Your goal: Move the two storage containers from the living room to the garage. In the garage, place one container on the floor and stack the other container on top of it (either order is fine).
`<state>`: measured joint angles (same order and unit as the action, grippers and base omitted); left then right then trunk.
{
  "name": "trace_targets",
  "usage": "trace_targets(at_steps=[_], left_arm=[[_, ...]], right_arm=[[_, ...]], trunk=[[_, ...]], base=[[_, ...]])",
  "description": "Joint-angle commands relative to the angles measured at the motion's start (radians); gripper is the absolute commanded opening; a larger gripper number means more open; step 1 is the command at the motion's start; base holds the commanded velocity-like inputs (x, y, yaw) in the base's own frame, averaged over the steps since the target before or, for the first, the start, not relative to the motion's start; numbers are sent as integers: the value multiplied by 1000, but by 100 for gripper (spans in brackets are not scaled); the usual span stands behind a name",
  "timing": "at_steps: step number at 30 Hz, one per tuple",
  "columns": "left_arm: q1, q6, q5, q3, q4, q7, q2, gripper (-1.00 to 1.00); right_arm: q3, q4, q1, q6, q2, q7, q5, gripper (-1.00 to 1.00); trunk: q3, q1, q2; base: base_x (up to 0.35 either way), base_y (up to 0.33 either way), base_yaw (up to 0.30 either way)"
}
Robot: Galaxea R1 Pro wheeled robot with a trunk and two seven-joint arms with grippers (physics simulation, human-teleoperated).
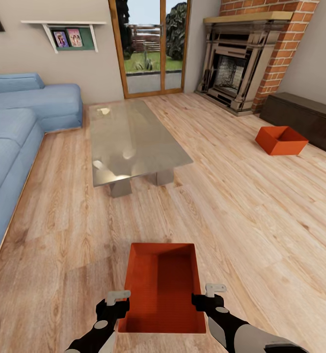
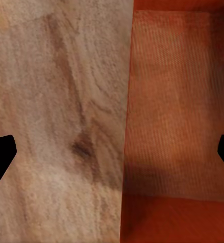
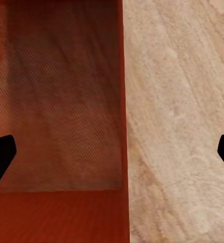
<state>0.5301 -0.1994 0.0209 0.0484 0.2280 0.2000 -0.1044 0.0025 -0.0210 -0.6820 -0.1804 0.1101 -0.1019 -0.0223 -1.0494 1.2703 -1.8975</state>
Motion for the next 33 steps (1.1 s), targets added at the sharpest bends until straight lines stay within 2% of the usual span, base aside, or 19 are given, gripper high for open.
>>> trace_targets(at_steps=[1,33], left_arm=[[1,-3,2,5,-1,6,0,100],[1,-9,2,5,-1,6,0,100]], right_arm=[[1,1,-1,-4,0,-3,-2,100],[1,1,-1,-4,-1,-2,-5,100]], trunk=[[-4,4,-8],[-104,126,-232]], base=[[0,0,0],[0,0,0]])
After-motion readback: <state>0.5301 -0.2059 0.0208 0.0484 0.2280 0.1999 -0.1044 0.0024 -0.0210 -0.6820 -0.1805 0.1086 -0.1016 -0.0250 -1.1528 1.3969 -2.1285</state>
